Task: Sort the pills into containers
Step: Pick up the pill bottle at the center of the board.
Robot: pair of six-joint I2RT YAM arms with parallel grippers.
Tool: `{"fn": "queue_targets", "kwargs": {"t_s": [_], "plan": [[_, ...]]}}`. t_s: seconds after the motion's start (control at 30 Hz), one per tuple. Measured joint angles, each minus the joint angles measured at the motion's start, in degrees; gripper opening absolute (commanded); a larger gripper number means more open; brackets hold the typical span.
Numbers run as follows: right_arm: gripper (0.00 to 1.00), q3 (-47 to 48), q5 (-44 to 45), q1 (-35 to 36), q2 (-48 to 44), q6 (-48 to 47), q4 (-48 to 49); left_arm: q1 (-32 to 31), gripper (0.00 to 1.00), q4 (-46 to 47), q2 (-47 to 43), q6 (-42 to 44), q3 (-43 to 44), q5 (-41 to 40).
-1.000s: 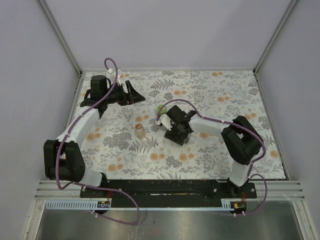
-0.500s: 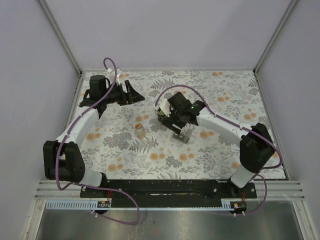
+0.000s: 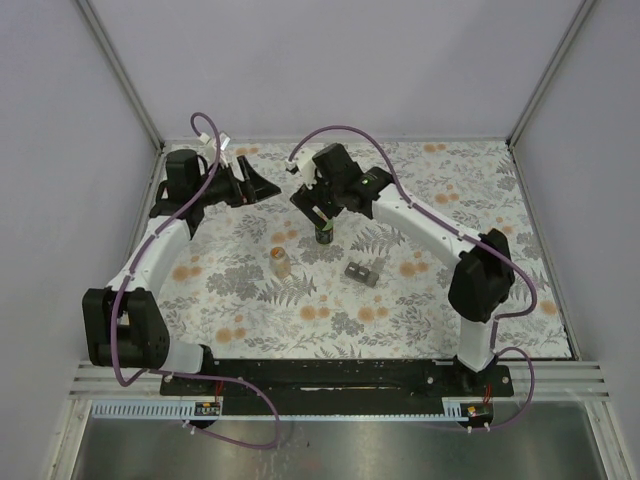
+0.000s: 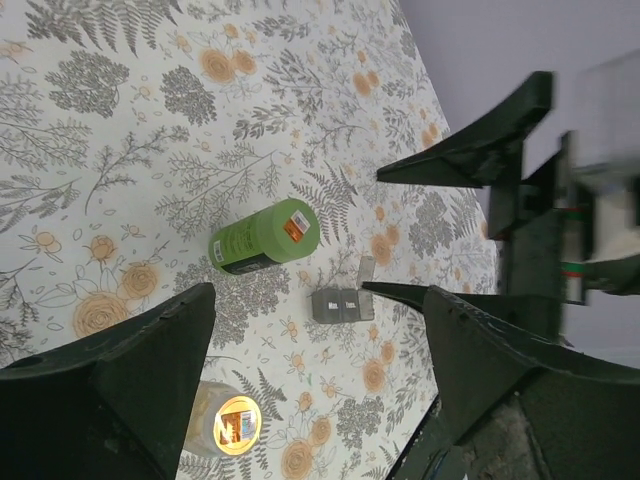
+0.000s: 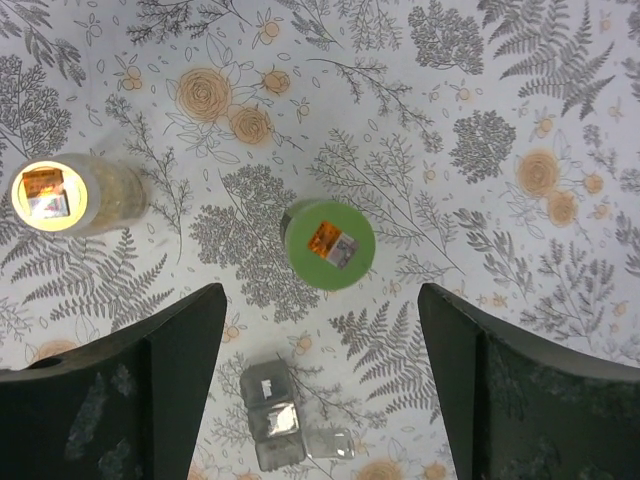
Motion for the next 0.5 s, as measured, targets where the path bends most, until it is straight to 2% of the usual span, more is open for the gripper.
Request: {"fn": "queue_targets", "kwargs": {"t_s": [0.27,0.5], "plan": [[0.89,2.1,-0.2,0.0,9.3,3.4,-0.5,2.3,0.95,0.3,-3.3,1.0,-1.2,-0.1],[0.88,2.4,0.8,-0.1,11.2,4.1,-0.2,2.9,0.96,-0.1,-3.7,1.7,-2.0,0.1]]}}
